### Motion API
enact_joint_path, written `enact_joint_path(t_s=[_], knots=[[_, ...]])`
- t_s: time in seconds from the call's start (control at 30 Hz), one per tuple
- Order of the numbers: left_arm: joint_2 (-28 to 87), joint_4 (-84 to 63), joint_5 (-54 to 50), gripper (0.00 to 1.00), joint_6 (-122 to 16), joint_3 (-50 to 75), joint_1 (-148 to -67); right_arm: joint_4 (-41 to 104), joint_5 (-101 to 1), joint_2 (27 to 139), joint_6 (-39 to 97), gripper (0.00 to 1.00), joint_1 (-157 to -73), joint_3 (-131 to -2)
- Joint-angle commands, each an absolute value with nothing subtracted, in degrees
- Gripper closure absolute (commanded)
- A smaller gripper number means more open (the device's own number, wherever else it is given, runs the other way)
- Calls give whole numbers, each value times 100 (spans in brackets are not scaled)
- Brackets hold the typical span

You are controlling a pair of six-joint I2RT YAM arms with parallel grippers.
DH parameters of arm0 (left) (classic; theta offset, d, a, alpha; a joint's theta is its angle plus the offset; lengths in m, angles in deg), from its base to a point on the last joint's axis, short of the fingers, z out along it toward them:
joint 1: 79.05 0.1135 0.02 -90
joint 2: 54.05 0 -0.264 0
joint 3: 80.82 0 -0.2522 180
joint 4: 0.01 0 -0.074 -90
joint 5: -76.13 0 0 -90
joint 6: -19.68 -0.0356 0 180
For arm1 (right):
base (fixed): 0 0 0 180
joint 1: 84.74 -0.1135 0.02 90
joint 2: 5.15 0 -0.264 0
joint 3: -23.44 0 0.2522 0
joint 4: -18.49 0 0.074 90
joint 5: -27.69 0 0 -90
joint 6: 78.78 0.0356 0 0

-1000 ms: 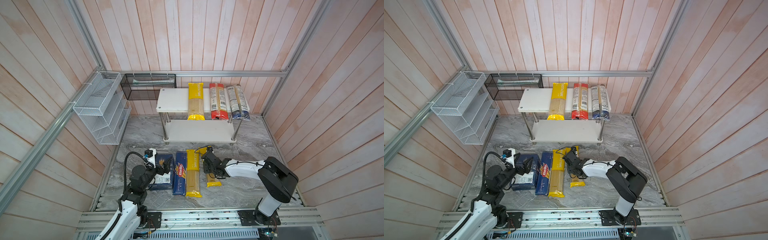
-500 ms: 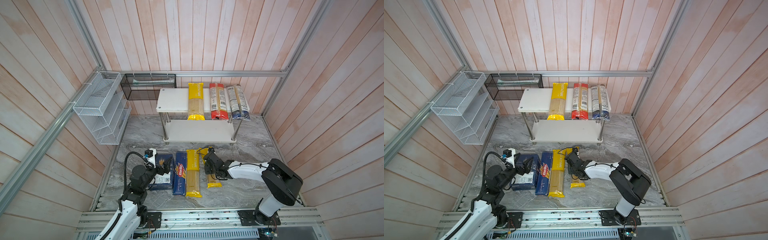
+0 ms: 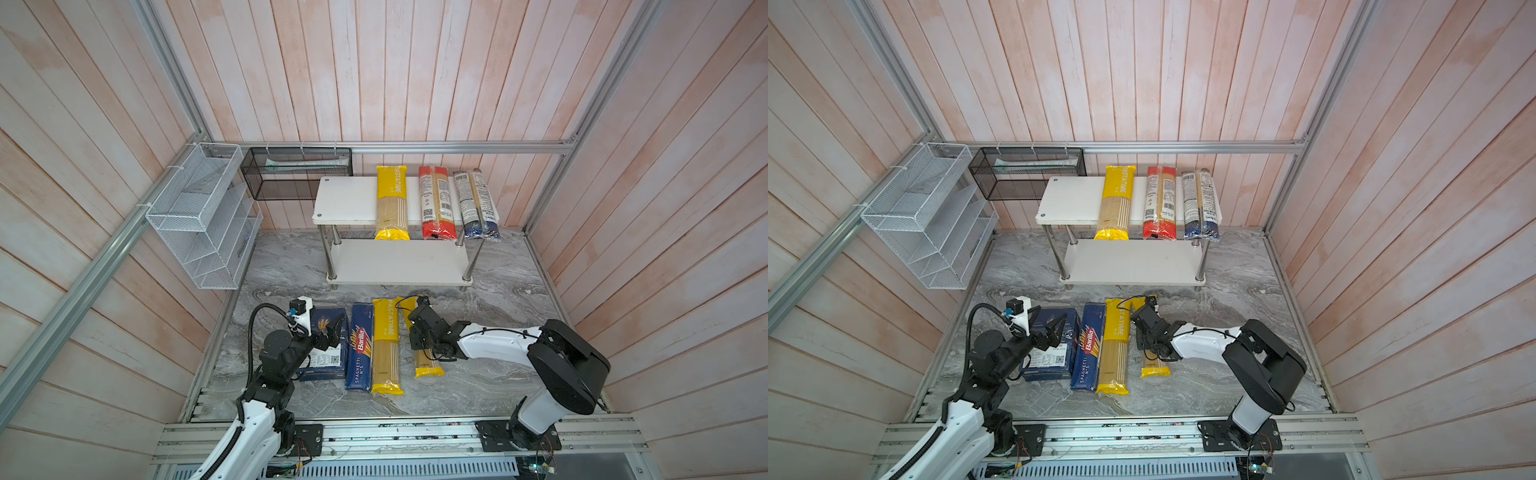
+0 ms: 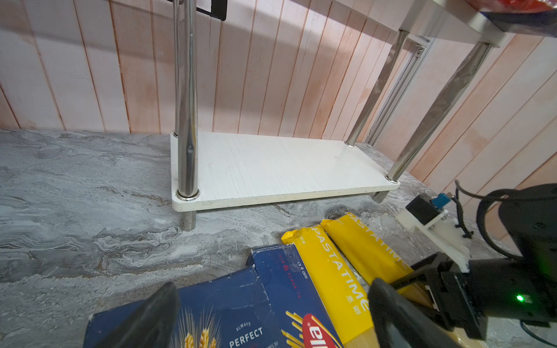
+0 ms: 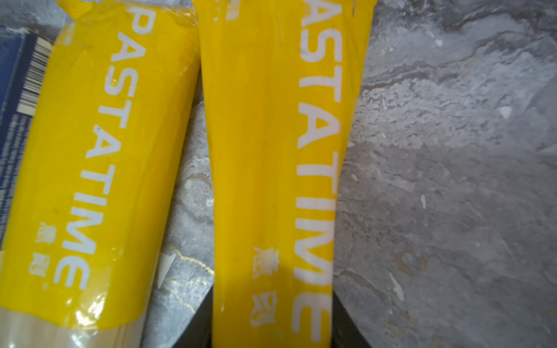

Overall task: Arrange pasta packages on shelves
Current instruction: Pick up the pasta bag from the center of the table.

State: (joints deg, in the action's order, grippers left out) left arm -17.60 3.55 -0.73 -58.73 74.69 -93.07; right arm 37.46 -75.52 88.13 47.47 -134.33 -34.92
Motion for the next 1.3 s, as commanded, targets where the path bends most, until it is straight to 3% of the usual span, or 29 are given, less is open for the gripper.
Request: enact_joint_path(t_s=[0.0, 0.6, 1.27], knots=[[-1762, 380, -86, 0, -5942, 7401, -9281, 3952, -7159, 8671, 4802, 85, -13538, -3328], [-1777, 381, -89, 0, -5941, 7408, -9278, 3763, -7080, 7629, 4823, 98, -13538, -3079], [-1834, 377, -262, 0, -5778, 7444, -9277, 3673, -6283, 6380, 4438, 100, -13661, -3793]])
